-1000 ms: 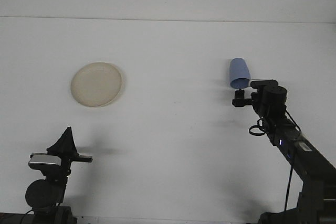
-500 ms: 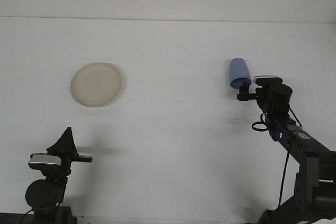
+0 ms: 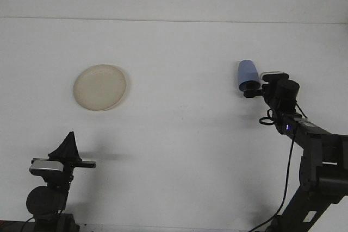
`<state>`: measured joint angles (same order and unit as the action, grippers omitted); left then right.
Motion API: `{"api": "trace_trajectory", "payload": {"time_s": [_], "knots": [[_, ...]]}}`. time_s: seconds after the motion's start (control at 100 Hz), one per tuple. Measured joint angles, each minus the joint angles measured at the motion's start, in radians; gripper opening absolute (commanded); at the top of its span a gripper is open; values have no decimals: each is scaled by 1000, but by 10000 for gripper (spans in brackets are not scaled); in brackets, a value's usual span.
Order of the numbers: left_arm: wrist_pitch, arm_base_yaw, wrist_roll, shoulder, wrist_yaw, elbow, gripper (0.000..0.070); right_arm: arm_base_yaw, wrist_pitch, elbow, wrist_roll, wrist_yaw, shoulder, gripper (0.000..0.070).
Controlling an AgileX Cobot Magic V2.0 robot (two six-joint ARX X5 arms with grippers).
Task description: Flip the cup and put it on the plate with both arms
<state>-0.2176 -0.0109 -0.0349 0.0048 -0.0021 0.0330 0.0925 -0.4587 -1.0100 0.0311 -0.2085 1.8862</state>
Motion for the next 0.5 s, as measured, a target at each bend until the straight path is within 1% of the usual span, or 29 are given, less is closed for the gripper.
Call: {"api": "trace_trajectory", "payload": {"time_s": [0.04, 0.11, 0.13, 0.15, 0.19, 0.23, 0.36, 0.5], "knots": [[0, 0, 0, 0, 0, 0, 12, 0, 0, -9, 0, -9, 10, 390], [0, 0, 0, 0, 0, 0, 12, 0, -5, -16, 2, -38, 21, 118], [0, 0, 0, 0, 0, 0, 12, 0, -5, -16, 4, -49, 23, 66], [0, 0, 0, 0, 0, 0, 12, 0, -4, -16, 7, -60, 23, 35], [0, 0, 0, 0, 0, 0, 11, 0, -7, -16, 13, -77, 24, 20], [0, 0, 0, 0, 0, 0, 12, 0, -21, -16, 18, -79, 24, 9], [0, 0, 0, 0, 0, 0, 12, -2, -49, -16, 19, -81, 24, 9], [0, 0, 0, 0, 0, 0, 11, -6, -9, -16, 18, -81, 11, 9]]}}
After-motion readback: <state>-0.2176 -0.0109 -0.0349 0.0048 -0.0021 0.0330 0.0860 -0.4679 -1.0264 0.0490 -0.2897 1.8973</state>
